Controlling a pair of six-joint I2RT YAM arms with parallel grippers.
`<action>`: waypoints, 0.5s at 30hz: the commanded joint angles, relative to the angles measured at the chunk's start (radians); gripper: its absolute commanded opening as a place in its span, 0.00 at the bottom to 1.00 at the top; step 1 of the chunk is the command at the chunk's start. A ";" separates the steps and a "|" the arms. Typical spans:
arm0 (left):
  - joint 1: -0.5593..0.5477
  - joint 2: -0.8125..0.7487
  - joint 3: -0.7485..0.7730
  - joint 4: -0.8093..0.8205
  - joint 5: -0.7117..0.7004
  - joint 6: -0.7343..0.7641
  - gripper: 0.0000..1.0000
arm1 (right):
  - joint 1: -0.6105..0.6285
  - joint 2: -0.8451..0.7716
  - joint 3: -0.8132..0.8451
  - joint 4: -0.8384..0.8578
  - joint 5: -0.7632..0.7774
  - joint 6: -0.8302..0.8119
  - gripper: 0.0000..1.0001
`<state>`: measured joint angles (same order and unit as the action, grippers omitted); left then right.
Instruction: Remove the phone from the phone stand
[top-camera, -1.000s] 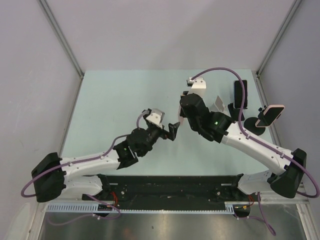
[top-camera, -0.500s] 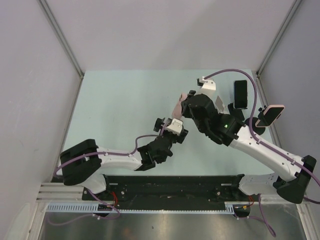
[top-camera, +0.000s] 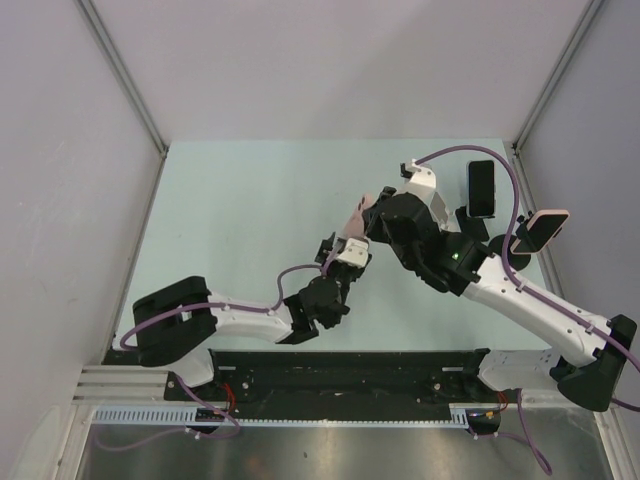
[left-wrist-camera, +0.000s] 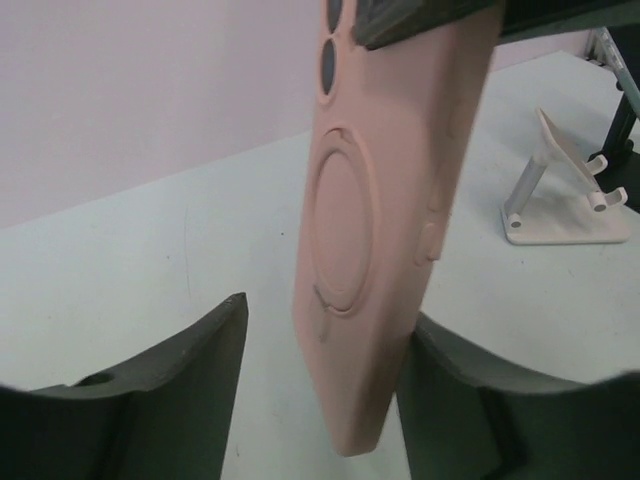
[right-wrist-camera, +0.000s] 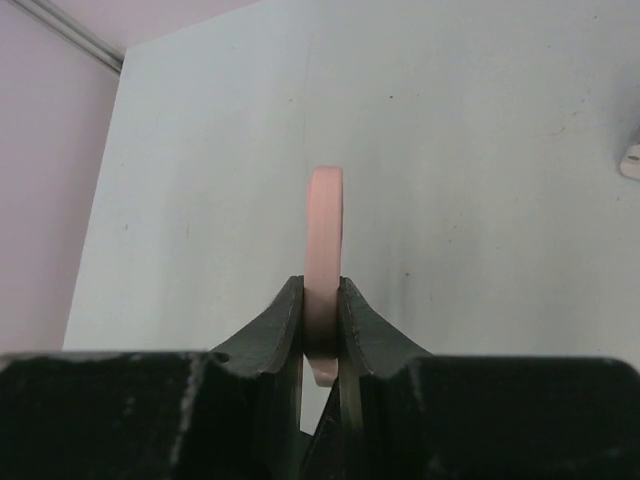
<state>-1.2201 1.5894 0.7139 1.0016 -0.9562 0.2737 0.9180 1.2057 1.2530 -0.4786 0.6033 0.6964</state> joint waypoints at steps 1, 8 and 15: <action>-0.019 0.018 0.033 0.133 -0.036 0.107 0.50 | -0.011 -0.041 0.006 0.057 0.004 0.060 0.00; -0.036 0.021 0.022 0.166 -0.032 0.133 0.03 | -0.033 -0.044 -0.009 0.066 -0.019 0.083 0.00; -0.041 -0.043 -0.031 0.164 0.005 0.085 0.00 | -0.060 -0.078 -0.036 0.118 -0.054 0.049 0.47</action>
<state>-1.2549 1.6234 0.7090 1.0504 -0.9501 0.3935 0.8837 1.1908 1.2201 -0.4446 0.5415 0.7685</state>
